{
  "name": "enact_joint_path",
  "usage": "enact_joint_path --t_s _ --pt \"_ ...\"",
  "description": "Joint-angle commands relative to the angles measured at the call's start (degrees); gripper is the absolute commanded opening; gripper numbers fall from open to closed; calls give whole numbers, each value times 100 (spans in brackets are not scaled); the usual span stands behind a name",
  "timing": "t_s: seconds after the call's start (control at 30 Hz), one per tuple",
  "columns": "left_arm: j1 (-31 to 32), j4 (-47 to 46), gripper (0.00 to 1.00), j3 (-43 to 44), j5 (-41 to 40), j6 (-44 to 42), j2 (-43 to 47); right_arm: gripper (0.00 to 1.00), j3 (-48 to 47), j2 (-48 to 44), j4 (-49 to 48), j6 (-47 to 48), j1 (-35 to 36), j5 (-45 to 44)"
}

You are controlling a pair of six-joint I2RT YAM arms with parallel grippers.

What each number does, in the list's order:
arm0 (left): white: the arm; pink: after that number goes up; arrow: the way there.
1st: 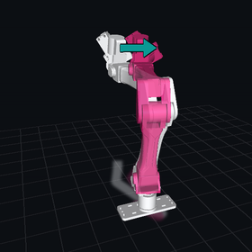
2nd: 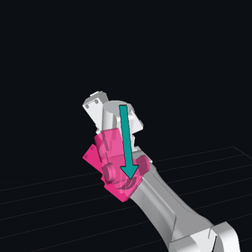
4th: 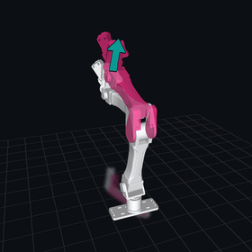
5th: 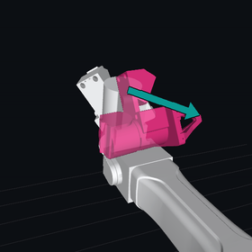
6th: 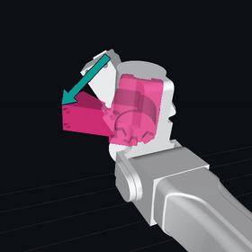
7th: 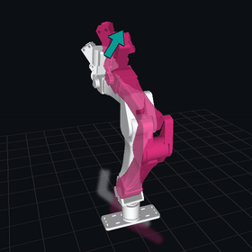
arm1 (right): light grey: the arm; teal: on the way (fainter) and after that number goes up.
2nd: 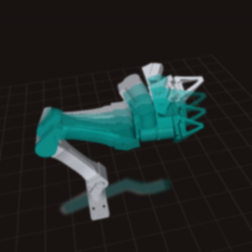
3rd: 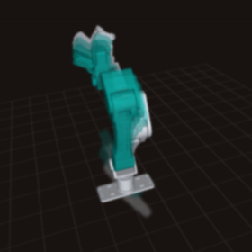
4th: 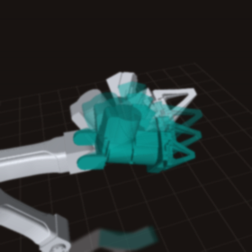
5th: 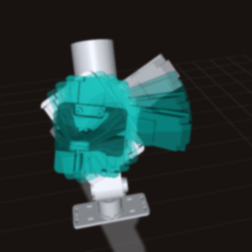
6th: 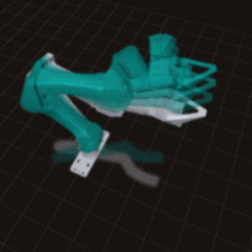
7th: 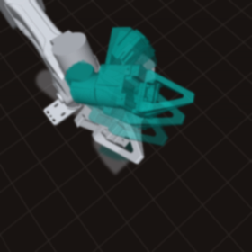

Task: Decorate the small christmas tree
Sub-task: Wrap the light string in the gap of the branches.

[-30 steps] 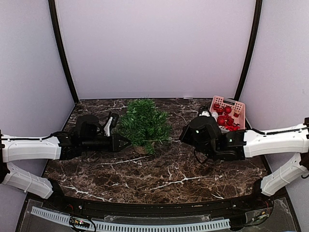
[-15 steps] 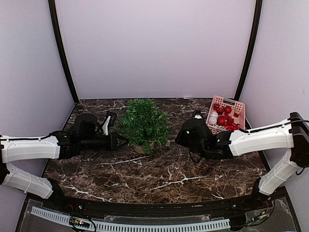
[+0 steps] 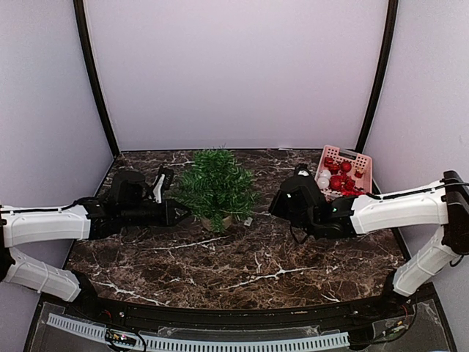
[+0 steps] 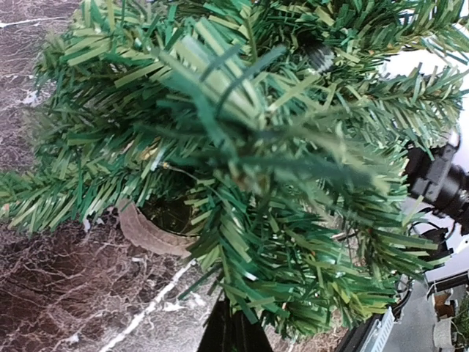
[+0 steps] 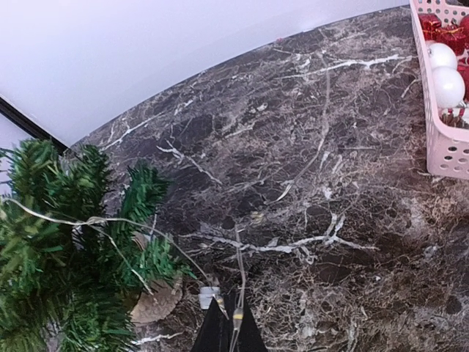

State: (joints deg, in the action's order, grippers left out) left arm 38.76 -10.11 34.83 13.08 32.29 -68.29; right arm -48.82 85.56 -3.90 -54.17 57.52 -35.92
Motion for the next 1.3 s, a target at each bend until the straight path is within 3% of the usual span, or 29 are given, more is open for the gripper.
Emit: enact_joint_path --t_s 0.0,0.2,0.37,0.57,0.73,0.93,1.17,1.27 --pt "-115 353 5 104 -129 -196 92 0 -114 -373 -61 240 -40 -118" --pt "-130 713 23 106 -292 -274 424 0 -213 -563 -174 299 -39 42" --pt "-125 1216 44 44 -494 -290 948 0 -91 -808 -390 258 -31 129" --pt "-120 1190 59 -156 -89 99 1603 0 -50 -801 -604 201 -31 123" --pt "87 469 65 -479 155 778 1498 0 -210 -603 -654 260 -34 172" --pt "515 -67 69 -242 50 872 671 0 -243 -563 -673 293 -32 163" --pt "558 -441 70 -113 -1 923 171 0 -233 -622 -647 292 -32 119" --pt "559 -467 65 -125 -227 971 131 0 -233 -637 -655 321 -31 86"
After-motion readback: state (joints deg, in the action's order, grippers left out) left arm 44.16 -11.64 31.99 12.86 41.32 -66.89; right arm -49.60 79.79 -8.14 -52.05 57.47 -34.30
